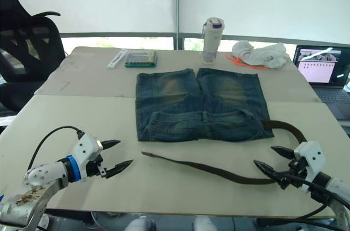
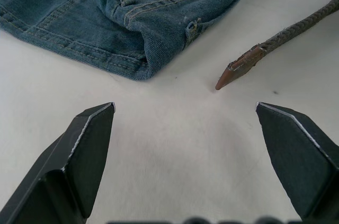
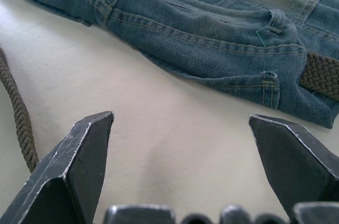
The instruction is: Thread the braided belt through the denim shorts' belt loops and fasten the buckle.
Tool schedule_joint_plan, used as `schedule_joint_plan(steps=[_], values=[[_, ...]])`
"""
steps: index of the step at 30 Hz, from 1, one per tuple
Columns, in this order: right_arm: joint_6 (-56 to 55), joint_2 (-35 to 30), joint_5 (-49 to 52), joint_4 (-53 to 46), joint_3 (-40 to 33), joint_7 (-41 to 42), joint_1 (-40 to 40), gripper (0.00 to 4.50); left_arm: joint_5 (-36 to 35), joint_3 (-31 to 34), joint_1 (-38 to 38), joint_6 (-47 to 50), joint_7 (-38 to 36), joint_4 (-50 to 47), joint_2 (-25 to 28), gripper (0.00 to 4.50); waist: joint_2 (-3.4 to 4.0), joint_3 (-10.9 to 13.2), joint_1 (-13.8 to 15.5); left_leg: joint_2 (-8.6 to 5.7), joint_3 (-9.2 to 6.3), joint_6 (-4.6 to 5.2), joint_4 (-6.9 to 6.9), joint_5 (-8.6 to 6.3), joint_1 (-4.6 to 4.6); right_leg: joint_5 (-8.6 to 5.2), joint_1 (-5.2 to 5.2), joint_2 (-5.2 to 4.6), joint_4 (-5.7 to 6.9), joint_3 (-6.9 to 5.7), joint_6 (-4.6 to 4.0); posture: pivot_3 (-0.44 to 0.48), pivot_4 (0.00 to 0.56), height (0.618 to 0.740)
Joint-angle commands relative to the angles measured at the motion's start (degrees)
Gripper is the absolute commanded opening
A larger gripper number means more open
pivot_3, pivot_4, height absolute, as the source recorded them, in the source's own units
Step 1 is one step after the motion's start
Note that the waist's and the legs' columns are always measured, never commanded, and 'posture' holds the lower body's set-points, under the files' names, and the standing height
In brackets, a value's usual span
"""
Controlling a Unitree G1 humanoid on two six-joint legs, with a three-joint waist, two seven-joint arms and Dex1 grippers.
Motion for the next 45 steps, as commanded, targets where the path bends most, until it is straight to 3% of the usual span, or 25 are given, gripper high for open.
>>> schedule_joint_plan(steps=[1,10,15,20,26,27,34,38,45], values=[[-1.6,0.3,0.7,-0.5,-1.6,-0.1,-0.9,4.47,-2.1,0.4,-0.6,1.2,-0.6,-1.2,0.4,4.50,0.00,0.0,0.0,0.00,0.00,0.00,0.00,0.00,0.00,0.00,0.00,0.00,0.00,0.00,0.00,0.000,0.150,0.737],[-2.3,-0.8,-2.9,-0.3,1.6,-1.1,-5.1,4.47,-3.9,0.8,-1.6,1.6,-0.8,-2.2,0.7,4.50,0.00,0.0,-0.2,0.00,0.00,0.00,0.00,0.00,0.00,0.02,0.00,0.00,0.00,0.00,-0.03,0.000,0.150,0.737],[-2.6,-3.2,-12.4,3.0,10.8,-2.9,-13.5,4.47,-7.3,0.7,-5.1,3.1,-3.2,-4.0,2.0,4.50,0.00,0.0,-0.2,0.00,0.01,0.00,0.00,0.00,0.04,0.05,0.00,0.01,0.04,0.01,-0.08,0.000,0.150,0.737],[-1.5,-4.4,-21.9,12.6,21.0,-5.1,-26.2,4.47,-11.9,0.6,-9.1,6.3,-5.3,-6.0,3.3,4.50,0.00,0.0,-0.1,-0.01,0.02,0.00,0.01,0.00,0.01,0.06,-0.03,0.00,0.04,0.01,-0.09,0.000,0.150,0.737],[-2.8,-4.1,-25.1,19.3,27.6,-1.1,-34.5,4.47,-14.4,0.1,-12.7,8.6,-5.0,-8.5,3.9,4.50,0.00,0.0,0.1,-0.01,-0.02,0.01,0.00,0.00,-0.01,0.06,-0.03,0.01,0.04,-0.02,-0.10,0.000,0.150,0.737],[-2.6,-4.0,-24.9,19.7,27.8,-0.5,-35.1,3.95,-14.5,-0.1,-13.2,8.7,-4.8,-8.5,3.9,4.50,-0.01,0.0,0.1,-0.02,-0.02,0.01,0.00,0.00,-0.03,0.06,-0.02,0.00,0.03,-0.02,-0.09,0.000,0.150,0.737],[-3.5,-6.4,-24.9,18.1,27.2,2.6,-34.1,1.54,-13.7,-1.3,-13.6,8.5,-4.2,-8.8,3.5,4.50,-0.01,0.0,0.0,-0.02,-0.02,0.01,0.02,0.00,-0.02,0.07,-0.01,0.00,0.04,-0.01,-0.09,0.000,0.150,0.737],[-6.1,-8.4,-22.4,14.3,25.0,5.2,-29.3,0.16,-13.9,-2.0,-13.6,8.6,-3.7,-9.5,3.4,4.50,-0.01,0.0,0.2,-0.02,-0.03,0.01,0.02,0.00,-0.03,0.07,-0.01,0.00,0.04,-0.02,-0.09,0.000,0.150,0.737],[-3.7,-14.7,-16.5,3.4,19.9,11.9,-15.7,0.06,-14.0,-2.6,-13.0,8.6,-4.1,-10.3,4.0,4.50,0.00,0.0,0.6,-0.05,-0.03,0.03,0.02,-0.01,-0.02,0.06,0.02,-0.03,0.03,-0.02,-0.07,0.000,0.150,0.737]])
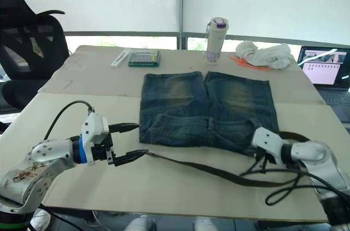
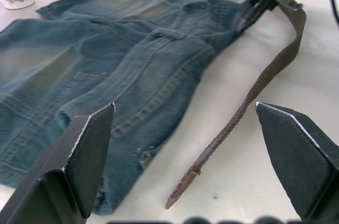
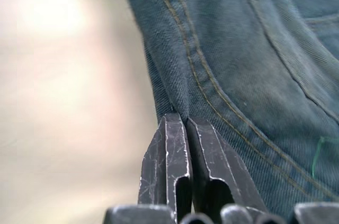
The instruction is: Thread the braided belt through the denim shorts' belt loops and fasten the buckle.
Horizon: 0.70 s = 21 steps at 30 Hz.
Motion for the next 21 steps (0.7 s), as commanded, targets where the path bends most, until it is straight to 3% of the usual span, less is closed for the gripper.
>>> schedule_joint_plan(steps=[1,7,14,19,21], values=[[3.2,-2.4,5.2,-7.3,-4.3,3.7,5.3,0.06,-0.7,0.2,0.2,-0.3,-0.5,-2.4,0.7,4.50,0.00,0.0,-0.1,0.00,0.00,0.00,0.00,0.00,0.01,-0.01,0.00,0.00,0.01,0.00,0.00,0.000,0.150,0.737],[1.7,-4.6,3.8,-6.9,-6.3,2.4,6.6,0.06,-0.9,0.1,0.0,-0.1,-1.4,-2.4,1.5,4.50,0.00,0.0,-0.5,0.01,0.02,0.00,0.00,0.00,0.07,0.00,0.01,0.02,0.02,0.02,0.00,0.000,0.150,0.737],[18.9,-9.2,17.5,-18.3,-17.2,7.1,10.3,2.42,-1.8,1.2,-0.2,0.2,-3.3,-2.1,3.6,4.50,0.04,0.0,-0.3,0.02,0.00,0.00,0.01,0.00,0.00,-0.01,-0.01,0.03,0.01,0.01,0.00,0.000,0.150,0.737],[27.7,-5.9,24.3,-30.3,-12.2,1.7,4.5,4.15,-2.2,1.2,-0.3,-0.4,-6.9,-1.2,5.9,4.50,-0.03,0.0,-0.9,0.11,0.00,0.00,0.00,0.00,0.09,-0.09,0.01,0.12,0.02,0.01,0.12,0.000,0.150,0.737],[29.4,-3.6,23.5,-34.7,-5.5,-0.7,2.3,4.15,-1.3,1.4,-0.6,-1.9,-8.9,0.4,7.3,4.50,-0.04,0.0,-0.7,0.11,0.00,0.00,0.00,0.00,0.08,-0.11,0.00,0.12,0.03,0.00,0.13,0.000,0.150,0.737]])
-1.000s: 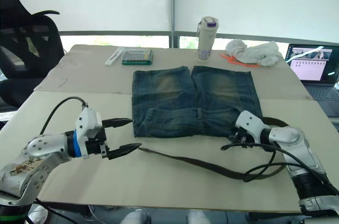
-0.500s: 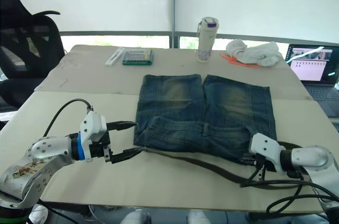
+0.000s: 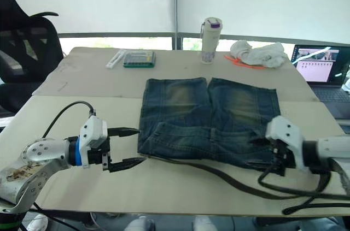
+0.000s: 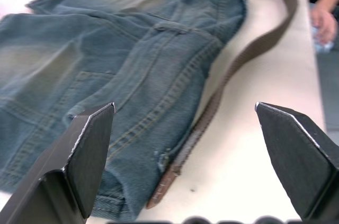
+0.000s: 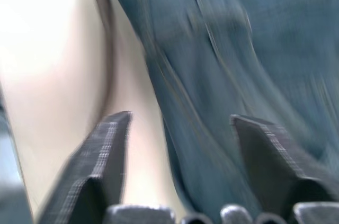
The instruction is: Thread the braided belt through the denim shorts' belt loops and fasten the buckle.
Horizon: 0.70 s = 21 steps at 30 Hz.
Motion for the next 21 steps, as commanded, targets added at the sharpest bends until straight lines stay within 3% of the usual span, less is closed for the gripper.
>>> schedule_joint_plan(steps=[1,6,10,12,21], values=[[3.2,3.8,-0.7,-7.1,9.8,-4.8,-3.6,4.15,0.4,1.4,-0.7,-2.5,-3.7,1.8,2.5,4.50,-0.02,0.0,0.2,-0.01,0.00,0.00,0.00,0.00,-0.03,0.00,-0.02,-0.01,-0.01,0.00,-0.01,0.000,0.150,0.737],[3.7,11.2,-8.1,-6.3,23.0,-11.1,-10.4,4.15,0.0,1.9,-1.1,-4.3,-7.6,3.3,4.7,4.50,-0.07,0.0,0.4,-0.06,0.02,0.00,0.02,0.00,-0.13,0.04,-0.12,-0.07,-0.02,0.00,-0.09,0.000,0.150,0.737],[-0.7,12.1,-19.2,-2.3,31.5,-13.8,-13.6,4.15,-0.3,2.0,-1.9,-4.3,-8.1,3.1,4.7,4.50,-0.09,0.0,0.6,-0.05,0.01,0.00,0.03,0.00,-0.19,0.08,-0.14,-0.08,-0.03,-0.04,-0.14,0.000,0.150,0.737],[-2.0,12.0,-22.0,-0.7,33.4,-13.8,-14.7,3.65,-0.5,1.8,-2.8,-4.0,-7.8,2.7,4.5,4.50,-0.10,0.1,0.7,-0.05,0.01,0.00,0.03,0.00,-0.20,0.08,-0.14,-0.08,-0.03,-0.04,-0.15,0.000,0.150,0.737],[-2.1,13.9,-22.2,-2.3,34.5,-11.6,-14.7,0.52,-1.6,1.5,-4.1,-3.4,-7.1,2.6,4.2,4.50,-0.10,0.1,0.4,-0.02,-0.01,0.00,0.03,0.00,-0.18,0.09,-0.15,-0.05,0.01,-0.05,-0.16,0.000,0.150,0.737]])
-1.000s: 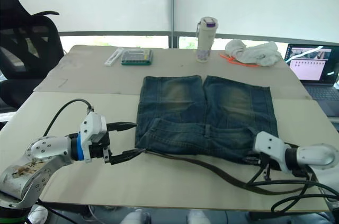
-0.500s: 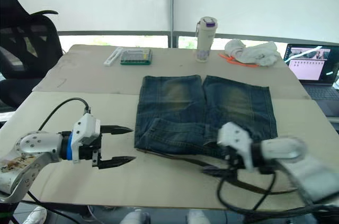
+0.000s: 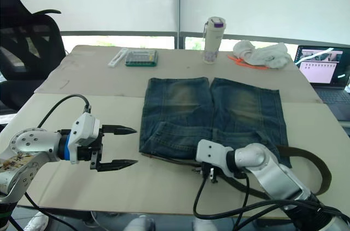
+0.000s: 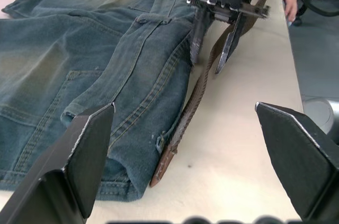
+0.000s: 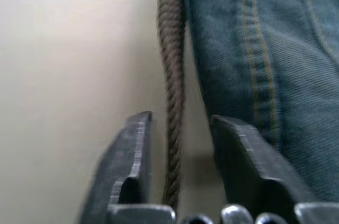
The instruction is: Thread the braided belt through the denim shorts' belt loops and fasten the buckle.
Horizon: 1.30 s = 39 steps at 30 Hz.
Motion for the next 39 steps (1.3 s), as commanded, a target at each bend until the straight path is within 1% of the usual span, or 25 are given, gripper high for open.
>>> schedule_joint_plan(steps=[1,2,5,8,12,16,20,22,29,33,39], values=[[-1.0,0.9,0.2,-1.8,-1.2,0.2,-0.5,0.23,-1.1,0.9,-1.0,0.2,0.2,-1.2,0.0,4.50,0.00,0.0,0.0,0.00,0.00,0.00,0.00,0.00,0.00,0.00,0.00,0.00,0.01,0.00,0.00,0.000,0.150,0.737],[-0.9,1.2,0.8,-1.9,-1.8,0.4,-0.5,0.02,-1.4,0.9,-1.0,0.3,0.3,-1.1,-0.3,4.50,0.00,0.0,0.0,0.00,0.00,0.00,0.00,0.00,0.01,0.00,0.00,0.00,0.01,0.00,0.00,0.000,0.150,0.737],[-0.1,1.8,5.7,-2.9,-6.2,1.8,0.3,0.02,-3.2,1.0,-1.5,1.4,1.5,-1.0,-2.0,4.50,0.00,0.0,0.0,-0.01,0.00,0.00,0.01,0.00,-0.01,0.00,0.00,-0.01,0.01,0.00,0.00,0.000,0.150,0.737],[0.8,1.1,12.4,-3.9,-12.2,4.5,1.9,0.02,-4.6,1.0,-2.2,2.6,3.4,-0.7,-4.2,4.50,-0.01,0.0,0.1,-0.02,-0.03,0.00,0.01,0.00,-0.03,0.00,0.02,-0.01,0.01,-0.02,0.00,0.000,0.150,0.737],[3.4,0.5,21.1,-4.4,-20.3,6.9,2.6,0.02,-8.8,1.5,-3.8,5.8,9.0,0.8,-10.6,4.50,-0.04,0.0,0.2,-0.03,-0.08,0.00,0.05,0.00,-0.02,0.01,0.08,-0.02,0.01,-0.05,0.01,0.000,0.150,0.737],[6.5,0.2,28.2,-3.9,-25.4,7.9,2.1,0.02,-7.7,-1.3,-4.9,5.8,12.3,2.8,-16.1,4.50,-0.04,0.0,0.1,-0.02,-0.13,0.00,0.05,0.00,-0.01,0.01,0.08,0.00,0.03,-0.08,0.00,0.000,0.150,0.737],[6.3,-0.8,29.3,-4.0,-25.9,8.4,2.1,0.02,-8.0,-3.3,-7.5,6.2,14.5,4.6,-21.0,4.50,-0.05,0.0,0.1,-0.05,-0.16,0.00,0.05,0.00,-0.01,0.02,0.11,0.00,0.02,-0.10,0.00,0.000,0.150,0.737],[6.3,-0.7,29.9,-4.1,-26.2,8.4,1.8,0.02,-7.7,-4.0,-8.0,6.1,14.5,5.3,-22.2,4.50,-0.05,0.0,0.1,-0.07,-0.16,0.00,0.05,0.00,-0.03,0.02,0.10,-0.01,0.02,-0.09,0.00,0.000,0.150,0.737],[6.1,-2.1,31.4,-5.4,-26.6,9.0,2.4,0.02,-8.2,-3.3,-9.1,5.7,14.3,7.7,-23.9,4.50,-0.05,0.0,0.1,-0.07,-0.17,0.00,0.05,0.00,-0.03,0.02,0.09,0.00,0.03,-0.09,0.00,0.000,0.150,0.737],[5.2,-3.5,31.2,-4.7,-27.5,10.3,3.1,0.02,-7.3,-2.1,-9.4,4.3,12.8,9.9,-23.1,4.50,-0.05,0.0,0.1,-0.08,-0.17,0.00,0.05,0.00,-0.03,0.01,0.10,-0.01,0.02,-0.10,0.00,0.000,0.150,0.737],[4.7,-3.8,30.9,-4.8,-27.3,10.8,3.4,0.02,-7.9,-2.6,-10.2,4.0,12.6,9.2,-24.2,4.50,-0.05,0.0,0.1,-0.07,-0.17,0.00,0.05,0.00,-0.02,0.01,0.09,-0.01,0.02,-0.10,0.00,0.000,0.150,0.737]])
